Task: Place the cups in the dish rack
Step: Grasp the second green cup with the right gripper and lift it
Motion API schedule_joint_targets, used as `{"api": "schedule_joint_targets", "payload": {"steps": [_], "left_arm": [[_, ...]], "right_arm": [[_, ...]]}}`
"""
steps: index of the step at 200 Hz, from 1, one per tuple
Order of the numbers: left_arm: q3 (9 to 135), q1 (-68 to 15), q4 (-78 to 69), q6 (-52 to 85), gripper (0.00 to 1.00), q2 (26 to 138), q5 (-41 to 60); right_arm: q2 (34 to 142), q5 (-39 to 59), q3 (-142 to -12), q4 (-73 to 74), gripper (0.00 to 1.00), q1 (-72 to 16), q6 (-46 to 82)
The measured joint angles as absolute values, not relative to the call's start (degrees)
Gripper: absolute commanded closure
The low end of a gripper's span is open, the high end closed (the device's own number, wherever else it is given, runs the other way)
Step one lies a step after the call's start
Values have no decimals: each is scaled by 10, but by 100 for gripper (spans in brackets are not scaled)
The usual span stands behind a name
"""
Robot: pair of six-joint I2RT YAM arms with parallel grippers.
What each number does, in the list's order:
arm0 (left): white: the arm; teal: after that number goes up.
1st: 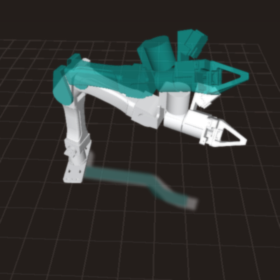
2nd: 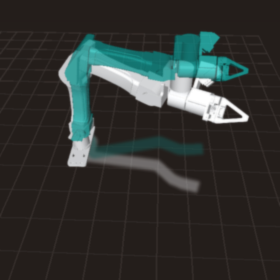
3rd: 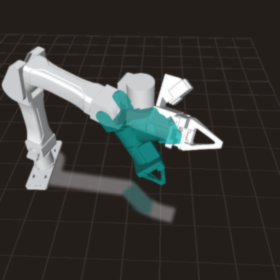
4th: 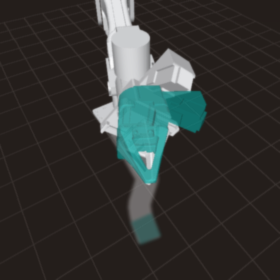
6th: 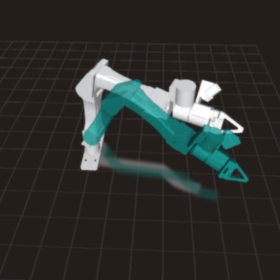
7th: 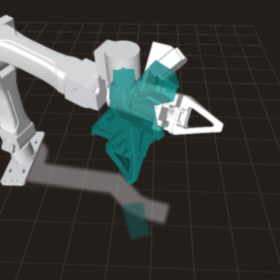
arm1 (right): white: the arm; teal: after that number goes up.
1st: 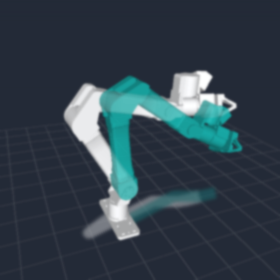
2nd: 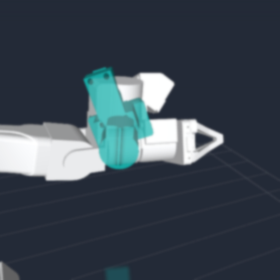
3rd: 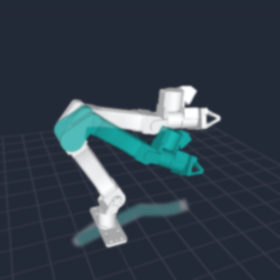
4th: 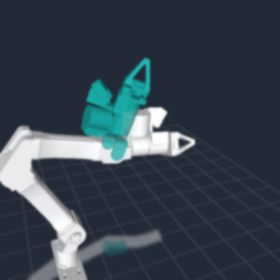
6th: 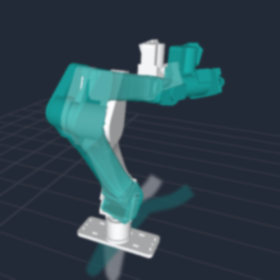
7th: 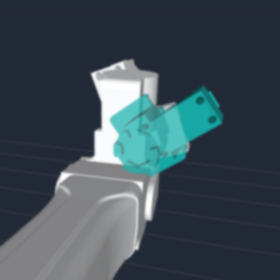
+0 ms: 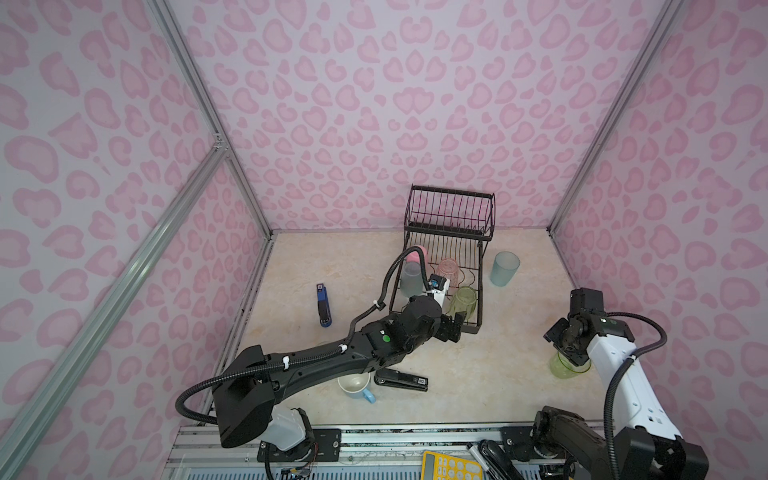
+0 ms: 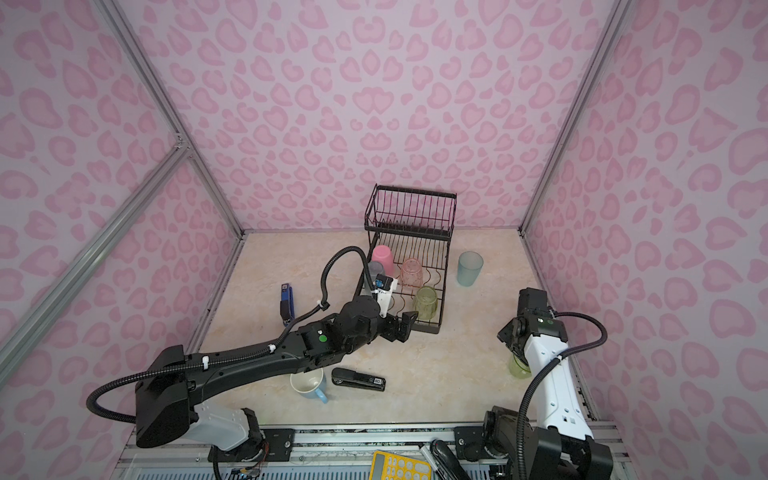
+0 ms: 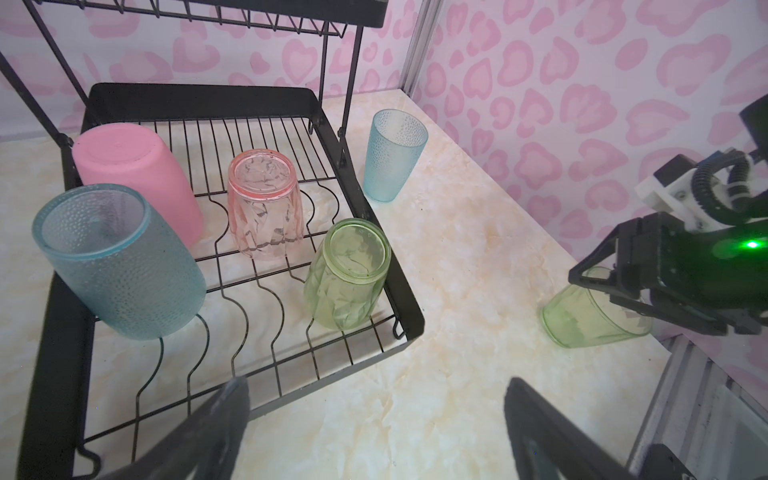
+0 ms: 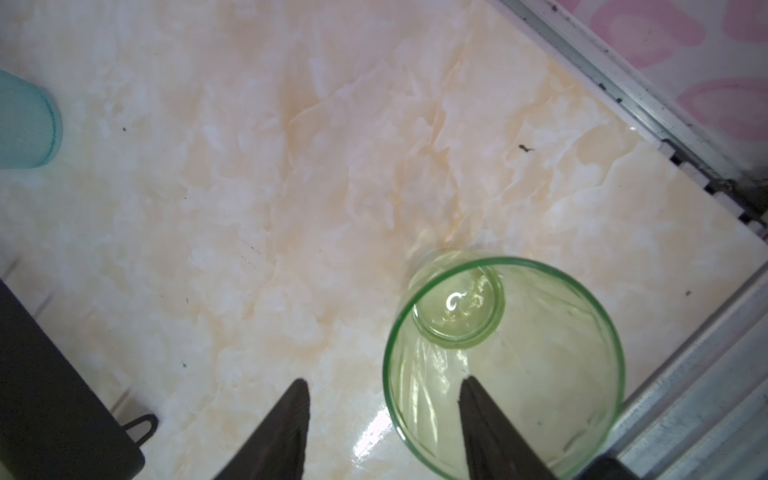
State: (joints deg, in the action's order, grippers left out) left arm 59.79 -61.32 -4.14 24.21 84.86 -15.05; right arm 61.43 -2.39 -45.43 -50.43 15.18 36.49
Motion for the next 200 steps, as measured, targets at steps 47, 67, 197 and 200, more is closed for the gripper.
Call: {"api": "schedule_joint_targets", "payload": {"steps": [47, 67, 197, 200], "left_arm": [[601, -609, -17, 245, 3, 848, -132], [609, -609, -10, 245, 3, 848, -124], [609, -604, 8, 247, 3, 828, -127], [609, -604, 8, 247, 3, 828, -127]], "right_arm": [[657, -34, -437, -455, 52, 155, 385], [686, -33, -439, -440, 60, 155, 389], [644, -26, -419, -414, 100, 154, 388], [641, -25, -418, -414, 100, 154, 388]]}}
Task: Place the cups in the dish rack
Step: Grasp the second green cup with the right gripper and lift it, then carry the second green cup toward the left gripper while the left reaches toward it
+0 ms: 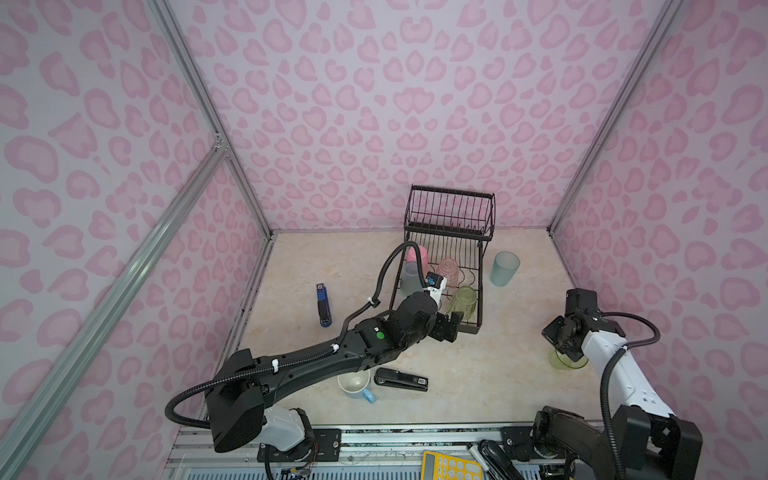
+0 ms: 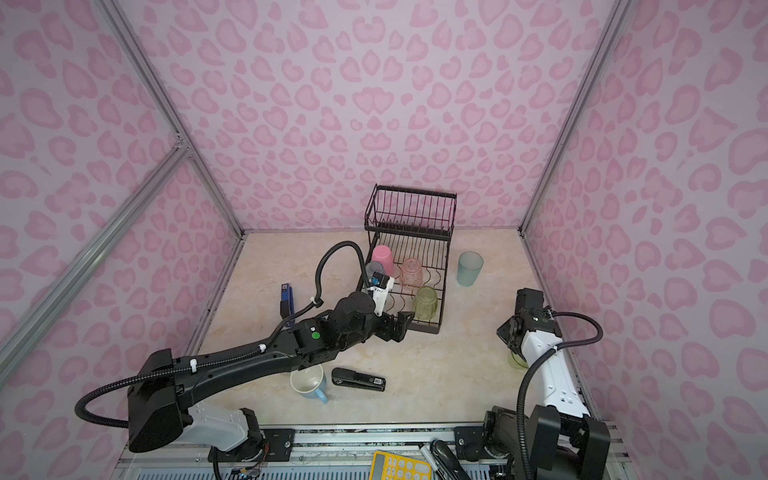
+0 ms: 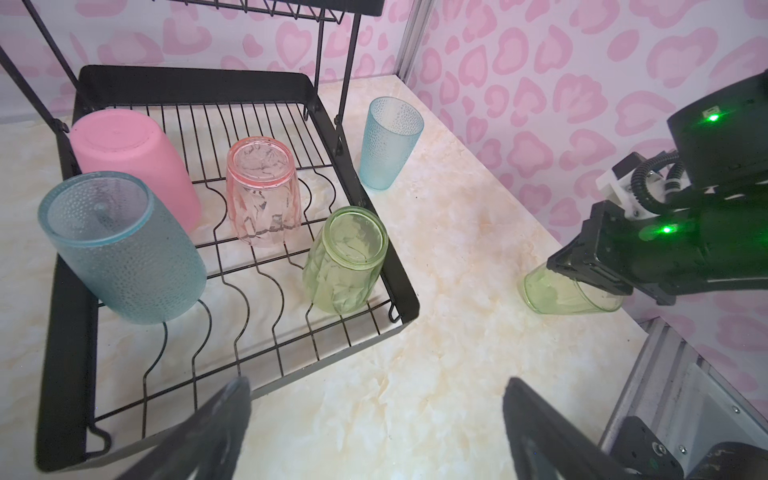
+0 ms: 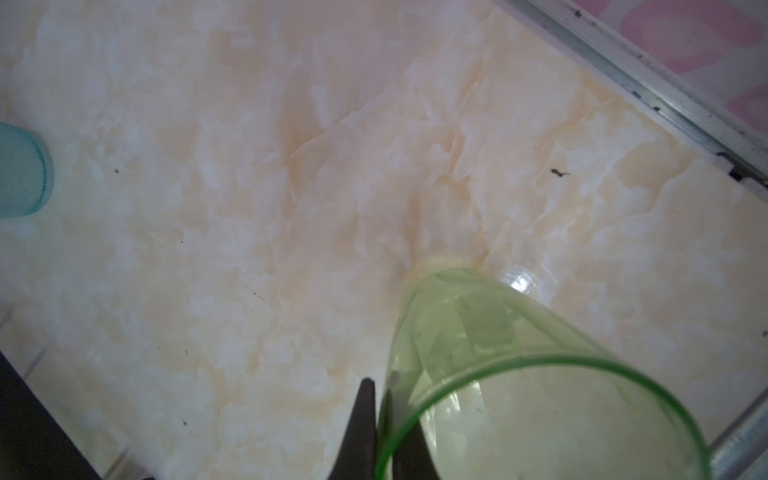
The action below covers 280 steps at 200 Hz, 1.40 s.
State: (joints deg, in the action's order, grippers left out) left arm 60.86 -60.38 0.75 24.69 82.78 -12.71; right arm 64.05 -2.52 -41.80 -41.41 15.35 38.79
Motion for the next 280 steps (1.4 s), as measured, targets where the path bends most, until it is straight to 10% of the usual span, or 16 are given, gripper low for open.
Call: {"api": "schedule_joint_targets", "payload": {"steps": [145, 280], "left_arm": [[641, -573, 108, 317, 3, 790, -122], [602, -444, 118, 510, 3, 721, -9]], "right_arm": [[456, 56, -499, -396, 100, 44, 366], [419, 229, -429, -39, 100, -163, 414]]}}
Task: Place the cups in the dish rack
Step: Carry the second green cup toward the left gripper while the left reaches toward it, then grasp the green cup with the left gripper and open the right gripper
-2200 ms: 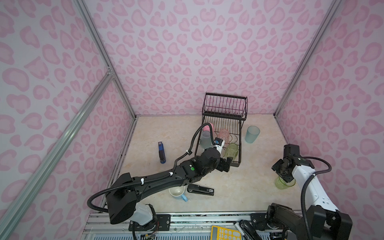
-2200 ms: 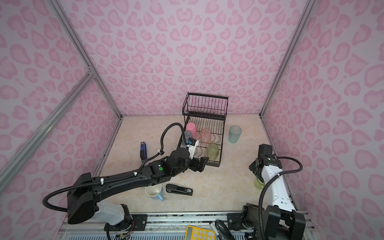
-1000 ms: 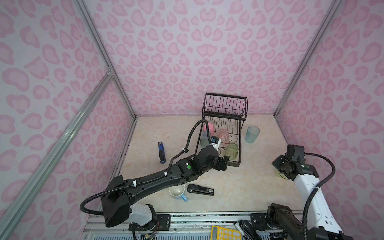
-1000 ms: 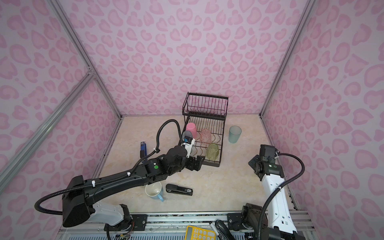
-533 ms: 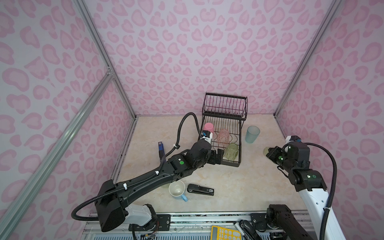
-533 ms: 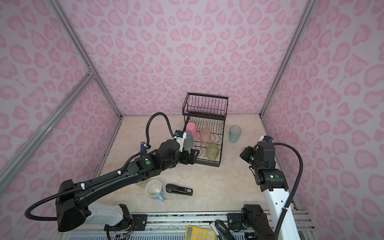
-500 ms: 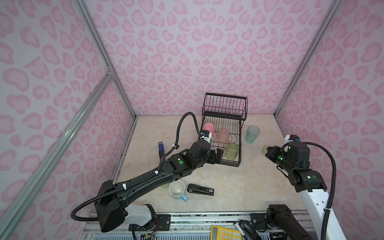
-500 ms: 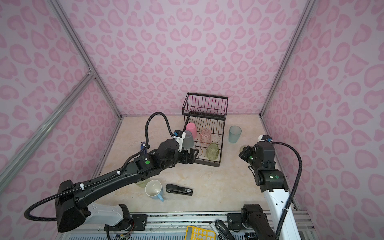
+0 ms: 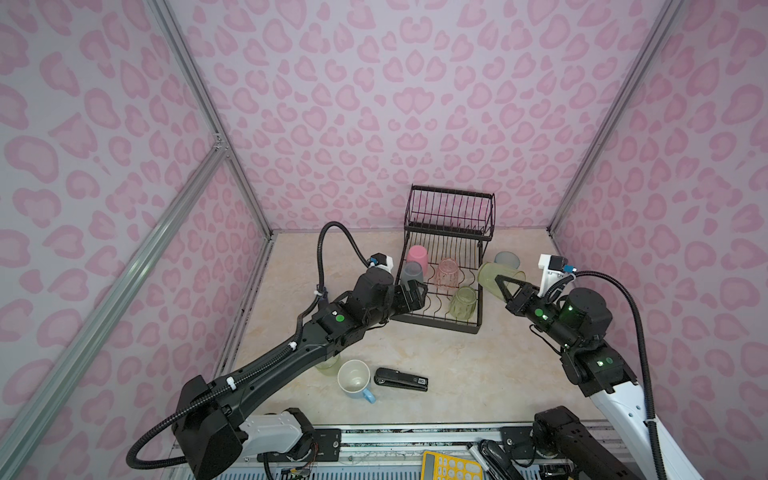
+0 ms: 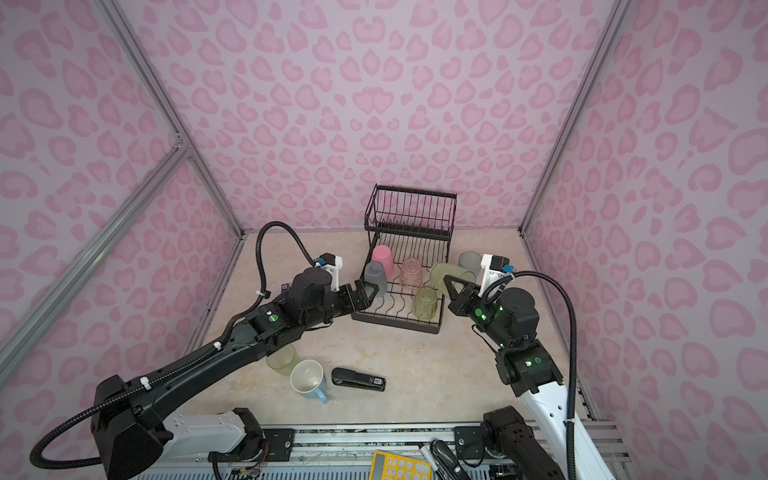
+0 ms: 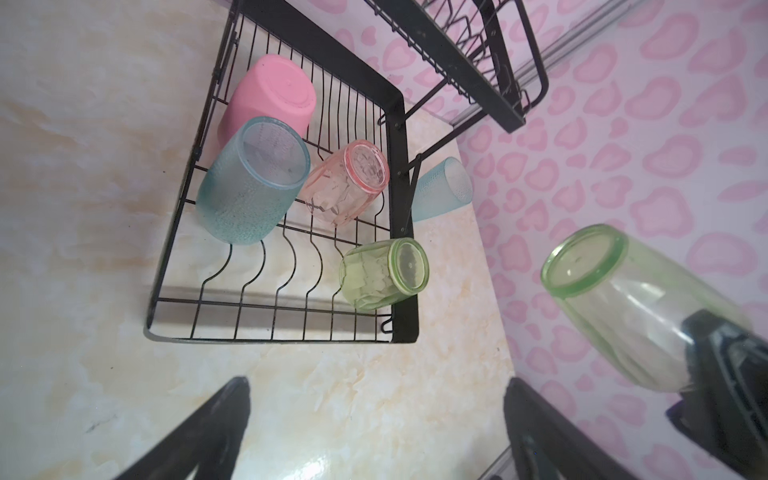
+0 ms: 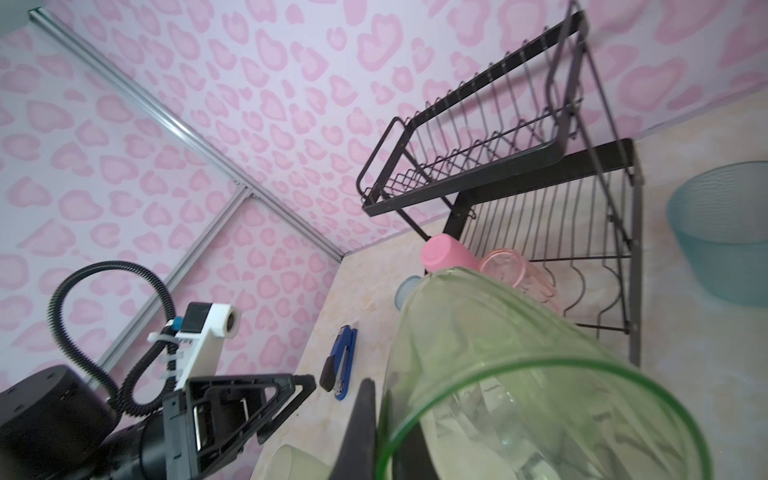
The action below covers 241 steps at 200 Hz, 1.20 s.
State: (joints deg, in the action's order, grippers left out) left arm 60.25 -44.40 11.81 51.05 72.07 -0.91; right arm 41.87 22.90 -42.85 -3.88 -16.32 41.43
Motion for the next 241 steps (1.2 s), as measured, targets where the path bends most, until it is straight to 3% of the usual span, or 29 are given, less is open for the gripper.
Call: {"api": "schedule_joint_targets", "payload": {"steps": [51, 113, 167, 241], "left_arm": [[581, -408, 57, 613, 3, 711, 54], [517, -385, -149, 765, 3, 735, 139], [510, -383, -298, 844, 3, 782, 161], [511, -383, -382, 866, 2, 807, 151]], "right_arm": [[488, 251, -406, 103, 100, -238, 439], [588, 273, -399, 258, 100, -287, 486], [630, 274, -416, 313, 100, -317, 500], [662, 268, -436, 328, 100, -352, 499]]}}
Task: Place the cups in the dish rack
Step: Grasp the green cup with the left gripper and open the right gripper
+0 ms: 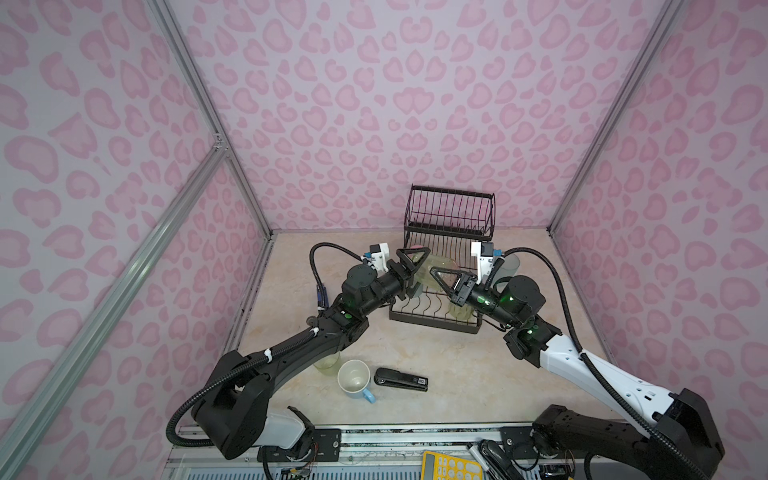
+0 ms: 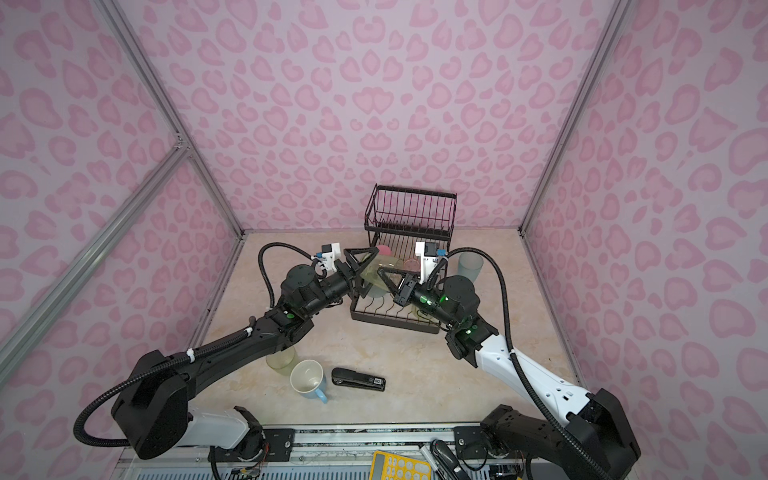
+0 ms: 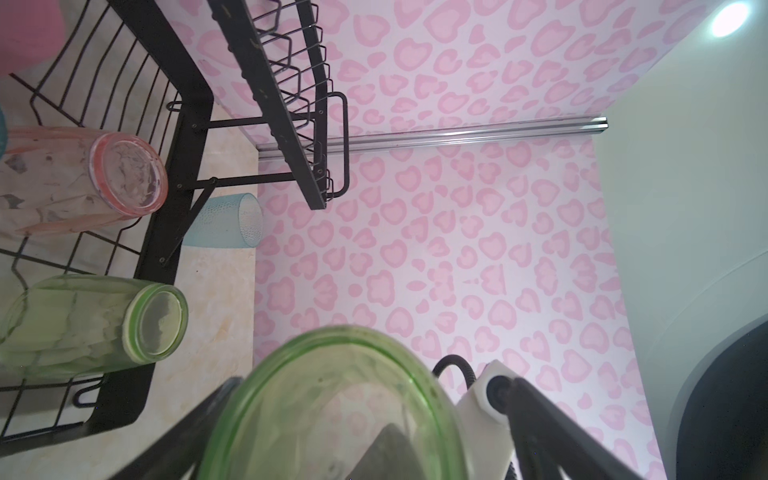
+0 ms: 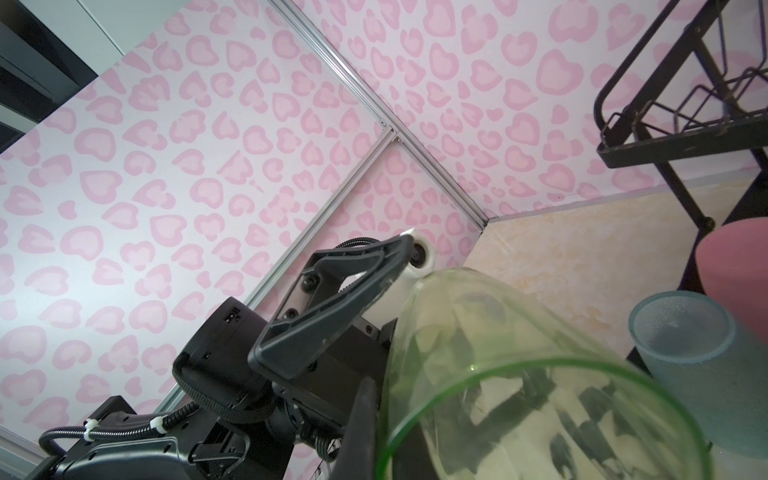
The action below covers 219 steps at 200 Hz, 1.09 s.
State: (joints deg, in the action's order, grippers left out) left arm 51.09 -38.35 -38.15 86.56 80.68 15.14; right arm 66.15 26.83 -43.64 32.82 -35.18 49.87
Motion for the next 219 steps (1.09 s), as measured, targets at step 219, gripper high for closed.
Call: {"api": "schedule_joint_targets", "payload": {"steps": [219], "left_arm": [[479, -376, -402, 795, 34, 811, 100]], "right_arm": [[664, 239, -437, 303, 60, -339, 484]]}}
